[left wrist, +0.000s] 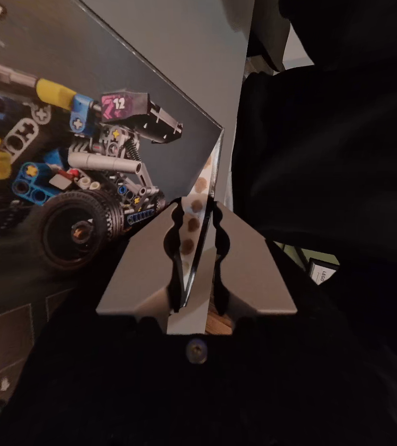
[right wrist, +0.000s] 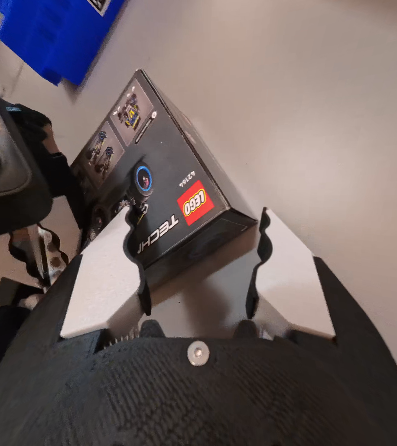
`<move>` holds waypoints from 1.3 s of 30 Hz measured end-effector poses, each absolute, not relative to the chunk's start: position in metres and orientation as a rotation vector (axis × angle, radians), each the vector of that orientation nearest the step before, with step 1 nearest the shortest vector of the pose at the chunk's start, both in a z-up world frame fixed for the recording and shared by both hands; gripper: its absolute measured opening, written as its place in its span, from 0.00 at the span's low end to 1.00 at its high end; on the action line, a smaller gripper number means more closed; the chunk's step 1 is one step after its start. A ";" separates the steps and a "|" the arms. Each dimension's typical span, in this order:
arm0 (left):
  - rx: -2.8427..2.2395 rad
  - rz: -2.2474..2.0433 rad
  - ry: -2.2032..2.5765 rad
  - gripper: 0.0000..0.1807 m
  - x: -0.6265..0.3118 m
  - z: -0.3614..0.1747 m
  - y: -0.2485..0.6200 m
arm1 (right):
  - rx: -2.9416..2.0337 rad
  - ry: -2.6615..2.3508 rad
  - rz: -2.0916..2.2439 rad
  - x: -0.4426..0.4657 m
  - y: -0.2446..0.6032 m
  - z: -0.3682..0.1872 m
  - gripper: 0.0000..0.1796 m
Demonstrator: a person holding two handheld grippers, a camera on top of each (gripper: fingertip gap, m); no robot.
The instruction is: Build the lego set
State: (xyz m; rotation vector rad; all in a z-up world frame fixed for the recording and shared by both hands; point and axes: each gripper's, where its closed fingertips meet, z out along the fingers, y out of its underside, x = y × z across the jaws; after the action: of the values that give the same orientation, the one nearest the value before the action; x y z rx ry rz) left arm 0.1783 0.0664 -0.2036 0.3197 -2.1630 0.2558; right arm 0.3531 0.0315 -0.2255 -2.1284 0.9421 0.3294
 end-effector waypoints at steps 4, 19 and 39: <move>0.365 0.254 -2.146 0.12 0.181 -0.201 0.068 | -2.110 0.917 0.284 0.354 0.033 -0.222 0.55; 0.489 0.500 -2.178 0.12 0.187 -0.202 0.040 | -1.897 0.817 0.275 0.362 0.025 -0.214 0.47; 0.472 0.543 -2.220 0.12 0.173 -0.202 0.030 | -2.300 0.513 -0.278 0.347 0.023 -0.190 0.50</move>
State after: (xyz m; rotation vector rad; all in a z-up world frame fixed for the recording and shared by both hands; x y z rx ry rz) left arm 0.1727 0.0298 -0.2017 0.4723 -2.2204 0.5426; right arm 0.3472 0.0235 -0.1905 -2.2997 0.5135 -0.2777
